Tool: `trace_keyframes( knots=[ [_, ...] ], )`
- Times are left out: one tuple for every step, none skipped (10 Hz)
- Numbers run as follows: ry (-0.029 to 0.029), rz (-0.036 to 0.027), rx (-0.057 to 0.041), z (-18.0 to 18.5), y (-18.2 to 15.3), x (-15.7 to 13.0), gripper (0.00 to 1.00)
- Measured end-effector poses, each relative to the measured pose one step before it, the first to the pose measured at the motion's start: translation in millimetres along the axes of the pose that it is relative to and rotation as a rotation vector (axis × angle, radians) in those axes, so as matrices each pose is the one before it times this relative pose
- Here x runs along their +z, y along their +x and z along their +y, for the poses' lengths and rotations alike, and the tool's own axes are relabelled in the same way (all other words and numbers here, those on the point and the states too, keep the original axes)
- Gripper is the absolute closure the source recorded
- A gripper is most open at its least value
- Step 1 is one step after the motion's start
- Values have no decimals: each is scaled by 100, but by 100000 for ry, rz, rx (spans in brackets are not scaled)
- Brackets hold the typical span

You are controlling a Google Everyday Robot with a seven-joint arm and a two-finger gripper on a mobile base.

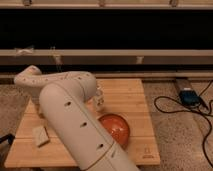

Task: Place the pepper in the ceramic bowl

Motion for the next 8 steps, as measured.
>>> trace_keyframes(
  knots=[
    [-72,225,-349,153,-27,2,53],
    [-27,103,-288,27,67,-21,63],
    [-37,-43,-305,-15,140,-163,71],
    [-670,-1108,-917,327,167,-543,83],
    [-670,-1362,-398,289,45,-432,90],
    [-1026,-1836,-463,327,632,-1107,99],
    [-1119,-2170,-127,212,712,-1460,100],
    [-1022,-2396,146,143,706,-1610,100]
  ],
)
